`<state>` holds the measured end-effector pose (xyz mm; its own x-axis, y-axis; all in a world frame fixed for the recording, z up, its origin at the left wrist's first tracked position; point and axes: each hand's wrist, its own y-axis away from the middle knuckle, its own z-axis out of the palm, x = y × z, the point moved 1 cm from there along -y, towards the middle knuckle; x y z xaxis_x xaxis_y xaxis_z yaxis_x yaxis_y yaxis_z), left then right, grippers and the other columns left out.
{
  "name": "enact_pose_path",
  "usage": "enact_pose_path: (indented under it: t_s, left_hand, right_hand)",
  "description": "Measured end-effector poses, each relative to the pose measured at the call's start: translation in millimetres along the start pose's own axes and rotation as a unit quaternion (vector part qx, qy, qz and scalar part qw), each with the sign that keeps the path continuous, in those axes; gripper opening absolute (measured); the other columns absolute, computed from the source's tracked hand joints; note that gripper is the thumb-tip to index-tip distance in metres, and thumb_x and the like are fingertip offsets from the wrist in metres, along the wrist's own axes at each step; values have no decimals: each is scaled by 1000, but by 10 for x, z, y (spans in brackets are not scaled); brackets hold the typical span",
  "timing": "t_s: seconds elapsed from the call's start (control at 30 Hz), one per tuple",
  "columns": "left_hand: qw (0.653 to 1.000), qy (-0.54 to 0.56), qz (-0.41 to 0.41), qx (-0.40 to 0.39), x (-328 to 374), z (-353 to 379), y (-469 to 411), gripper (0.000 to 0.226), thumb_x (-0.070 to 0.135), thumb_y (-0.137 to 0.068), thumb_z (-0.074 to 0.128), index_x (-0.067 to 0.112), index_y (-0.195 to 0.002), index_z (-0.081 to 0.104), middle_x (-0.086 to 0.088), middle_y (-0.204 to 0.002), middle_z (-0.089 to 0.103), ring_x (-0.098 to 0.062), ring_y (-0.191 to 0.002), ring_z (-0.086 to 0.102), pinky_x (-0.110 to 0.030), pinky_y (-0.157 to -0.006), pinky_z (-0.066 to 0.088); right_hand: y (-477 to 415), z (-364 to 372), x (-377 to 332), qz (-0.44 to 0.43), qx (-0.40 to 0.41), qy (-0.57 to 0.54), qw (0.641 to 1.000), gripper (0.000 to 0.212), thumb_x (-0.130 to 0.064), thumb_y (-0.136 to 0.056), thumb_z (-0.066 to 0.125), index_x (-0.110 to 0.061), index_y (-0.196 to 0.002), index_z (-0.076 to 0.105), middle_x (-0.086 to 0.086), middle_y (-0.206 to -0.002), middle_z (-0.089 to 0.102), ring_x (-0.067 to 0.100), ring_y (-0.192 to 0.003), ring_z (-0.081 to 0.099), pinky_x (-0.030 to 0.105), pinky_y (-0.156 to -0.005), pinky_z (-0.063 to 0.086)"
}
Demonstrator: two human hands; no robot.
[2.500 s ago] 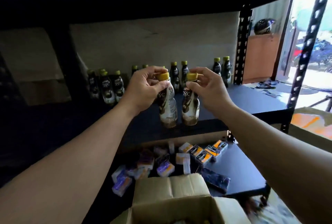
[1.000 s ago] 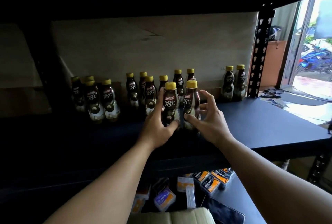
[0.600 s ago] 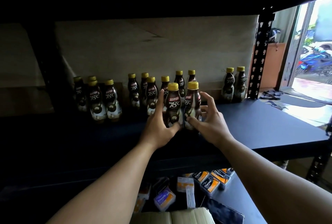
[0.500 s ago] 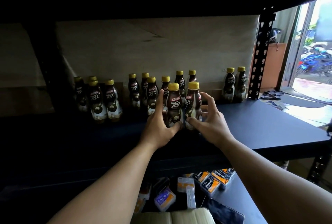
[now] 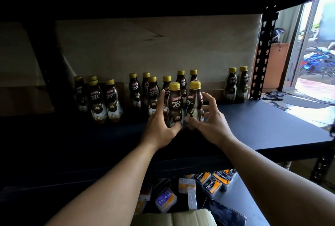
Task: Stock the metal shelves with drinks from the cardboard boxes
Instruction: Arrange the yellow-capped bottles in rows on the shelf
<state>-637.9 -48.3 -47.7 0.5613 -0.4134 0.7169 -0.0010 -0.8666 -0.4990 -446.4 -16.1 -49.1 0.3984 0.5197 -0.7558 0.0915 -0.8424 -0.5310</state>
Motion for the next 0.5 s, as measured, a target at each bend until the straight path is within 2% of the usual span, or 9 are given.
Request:
enact_pose_path:
  t_s: [0.23, 0.33, 0.4, 0.5]
  left_hand:
    - [1000, -3, 4, 4, -10, 3, -2, 111, 24, -87, 75, 58, -152, -8, 6, -149, 50, -12, -131, 51, -33, -103, 39]
    - [1000, -2, 10, 8, 10, -5, 8, 110, 23, -86, 76, 58, -153, -6, 9, -148, 51, -7, -129, 51, -34, -105, 40]
    - [1000, 1, 21, 7, 25, -10, 14, 109, 24, -87, 76, 59, -153, -3, 16, -148, 48, -3, -129, 50, -34, -107, 39]
    - [1000, -4, 28, 8, 30, -15, 17, 108, 29, -87, 77, 60, -153, -2, 17, -153, 42, -8, -140, 41, -40, -114, 37]
  right_hand:
    - [6, -10, -5, 6, -3, -1, 1000, 88, -29, -82, 85, -53, -146, 28, -18, -100, 67, 5, -93, 70, 41, -88, 60]
    - [5, -11, -9, 9, -11, 2, 1000, 89, -29, -84, 83, -51, -149, 26, -20, -98, 67, 1, -93, 69, 35, -88, 59]
    - [4, -4, -12, 13, -18, 2, 1000, 93, -34, -82, 85, -51, -150, 24, -16, -107, 68, 4, -99, 68, 36, -91, 57]
    - [6, 10, -24, 3, -17, 18, 1000, 101, -36, -76, 89, -52, -151, 23, -10, -127, 63, 10, -109, 65, 42, -96, 56]
